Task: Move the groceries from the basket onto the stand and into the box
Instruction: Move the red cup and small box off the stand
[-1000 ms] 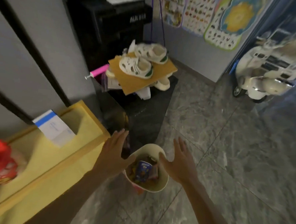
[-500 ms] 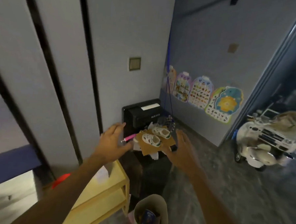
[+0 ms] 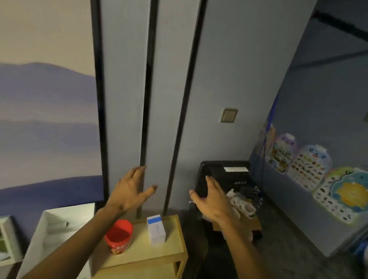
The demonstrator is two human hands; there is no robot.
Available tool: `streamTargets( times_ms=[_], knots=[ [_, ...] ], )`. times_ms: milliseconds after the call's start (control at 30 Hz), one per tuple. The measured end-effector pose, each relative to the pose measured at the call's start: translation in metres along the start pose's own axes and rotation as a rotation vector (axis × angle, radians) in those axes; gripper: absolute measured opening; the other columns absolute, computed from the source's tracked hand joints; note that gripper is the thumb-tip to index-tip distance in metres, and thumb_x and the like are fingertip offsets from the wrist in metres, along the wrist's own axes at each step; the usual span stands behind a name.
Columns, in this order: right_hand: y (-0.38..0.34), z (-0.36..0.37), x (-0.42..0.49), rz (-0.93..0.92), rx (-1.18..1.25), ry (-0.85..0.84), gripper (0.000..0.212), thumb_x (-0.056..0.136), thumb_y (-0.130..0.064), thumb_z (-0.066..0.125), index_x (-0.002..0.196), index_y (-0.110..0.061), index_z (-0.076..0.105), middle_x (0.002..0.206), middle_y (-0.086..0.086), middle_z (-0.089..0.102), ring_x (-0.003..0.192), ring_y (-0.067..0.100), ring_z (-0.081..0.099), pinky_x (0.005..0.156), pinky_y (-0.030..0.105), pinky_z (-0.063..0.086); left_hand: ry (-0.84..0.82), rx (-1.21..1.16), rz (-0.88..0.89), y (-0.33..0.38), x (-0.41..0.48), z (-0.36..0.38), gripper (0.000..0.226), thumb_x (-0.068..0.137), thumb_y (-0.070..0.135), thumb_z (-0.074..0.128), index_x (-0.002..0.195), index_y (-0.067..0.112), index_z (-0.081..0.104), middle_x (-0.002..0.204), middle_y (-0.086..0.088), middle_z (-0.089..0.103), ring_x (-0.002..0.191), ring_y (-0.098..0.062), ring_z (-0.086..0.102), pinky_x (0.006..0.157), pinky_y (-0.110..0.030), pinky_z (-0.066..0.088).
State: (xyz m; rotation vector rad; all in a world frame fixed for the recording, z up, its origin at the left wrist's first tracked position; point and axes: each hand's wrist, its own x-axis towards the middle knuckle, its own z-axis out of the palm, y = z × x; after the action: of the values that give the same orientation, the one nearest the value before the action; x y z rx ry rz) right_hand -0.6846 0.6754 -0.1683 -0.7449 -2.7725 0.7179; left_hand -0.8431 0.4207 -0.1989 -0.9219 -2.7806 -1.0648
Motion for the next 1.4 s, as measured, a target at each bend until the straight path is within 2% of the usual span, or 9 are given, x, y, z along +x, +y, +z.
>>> streamTargets(
  times_ms=[133,400,533,700,833,933,1100,1233,1400],
  knots=[
    [-0.023,0.039,0.032,-0.058,-0.014,-0.1,0.1,0.094,-0.074,0.058,0.17,-0.027,0.013,0.178,0.002,0.014,0.161,0.03,0.024,0.122,0.05,0.035,0.031,0.015,-0.122,-0.044,0.002,-0.002,0.098,0.083,0.089,0.045,0.162,0.034,0.027,0.168,0.0,0.032,0.14,-0.032,0.052,0.114,-0.06,0.044],
    [-0.028,0.131,0.08,-0.092,-0.064,-0.289,0.105,0.089,-0.079,0.06,0.169,-0.027,0.016,0.177,0.004,0.018,0.16,0.03,0.026,0.121,0.053,0.036,0.002,0.019,-0.401,-0.105,0.001,0.044,0.133,0.06,0.108,0.037,0.165,0.026,0.02,0.174,-0.004,0.014,0.154,-0.037,0.032,0.116,-0.059,0.043],
    [-0.006,0.181,0.11,-0.12,-0.086,-0.364,0.104,0.088,-0.08,0.06,0.168,-0.025,0.02,0.175,0.004,0.023,0.158,0.03,0.031,0.12,0.05,0.039,-0.004,0.019,-0.523,-0.126,-0.003,0.085,0.139,0.056,0.104,0.052,0.165,0.027,0.014,0.174,-0.003,0.01,0.154,-0.037,0.029,0.117,-0.058,0.043],
    [0.036,0.262,0.14,-0.133,-0.07,-0.368,0.099,0.09,-0.08,0.057,0.166,-0.025,0.026,0.171,0.002,0.033,0.153,0.026,0.04,0.115,0.042,0.045,-0.03,0.074,-0.632,-0.167,-0.011,0.155,0.143,0.049,0.108,0.053,0.162,0.027,0.02,0.171,-0.006,0.017,0.151,-0.036,0.035,0.114,-0.056,0.046],
    [0.072,0.338,0.155,-0.137,-0.084,-0.35,0.098,0.083,-0.085,0.058,0.157,-0.026,0.035,0.154,-0.002,0.05,0.135,0.019,0.055,0.101,0.033,0.055,-0.038,0.112,-0.667,-0.215,-0.01,0.211,0.144,0.044,0.108,0.058,0.159,0.031,0.018,0.166,-0.005,0.025,0.146,-0.032,0.039,0.111,-0.055,0.047],
    [0.099,0.397,0.165,-0.094,-0.08,-0.354,0.111,0.074,-0.094,0.054,0.159,-0.028,0.026,0.163,0.002,0.042,0.142,0.024,0.051,0.102,0.042,0.057,-0.038,0.164,-0.669,-0.246,-0.003,0.244,0.15,0.044,0.106,0.061,0.161,0.028,0.01,0.168,-0.006,0.02,0.151,-0.033,0.031,0.115,-0.057,0.041],
    [0.12,0.454,0.157,-0.064,-0.101,-0.362,0.124,0.079,-0.084,0.067,0.169,-0.029,0.001,0.177,0.005,0.007,0.152,0.032,0.038,0.103,0.043,0.057,-0.031,0.212,-0.7,-0.279,-0.005,0.28,0.157,0.042,0.096,0.073,0.163,0.023,0.004,0.17,-0.008,0.012,0.155,-0.035,0.019,0.118,-0.059,0.037],
    [0.13,0.48,0.147,-0.072,-0.053,-0.293,0.109,0.089,-0.055,0.073,0.17,-0.028,0.006,0.175,0.008,0.013,0.143,0.034,0.049,0.091,0.04,0.063,0.033,0.246,-0.664,-0.284,-0.008,0.284,0.142,0.047,0.085,0.079,0.159,0.019,0.022,0.159,-0.009,0.029,0.144,-0.035,0.033,0.108,-0.054,0.048],
    [0.117,0.455,0.145,-0.048,0.021,-0.278,0.102,0.09,-0.05,0.076,0.169,-0.026,0.016,0.172,0.005,0.02,0.133,0.031,0.055,0.085,0.037,0.065,0.079,0.177,-0.617,-0.264,-0.004,0.258,0.141,0.046,0.087,0.08,0.158,0.025,0.023,0.161,-0.004,0.031,0.144,-0.031,0.034,0.105,-0.054,0.052]
  ],
)
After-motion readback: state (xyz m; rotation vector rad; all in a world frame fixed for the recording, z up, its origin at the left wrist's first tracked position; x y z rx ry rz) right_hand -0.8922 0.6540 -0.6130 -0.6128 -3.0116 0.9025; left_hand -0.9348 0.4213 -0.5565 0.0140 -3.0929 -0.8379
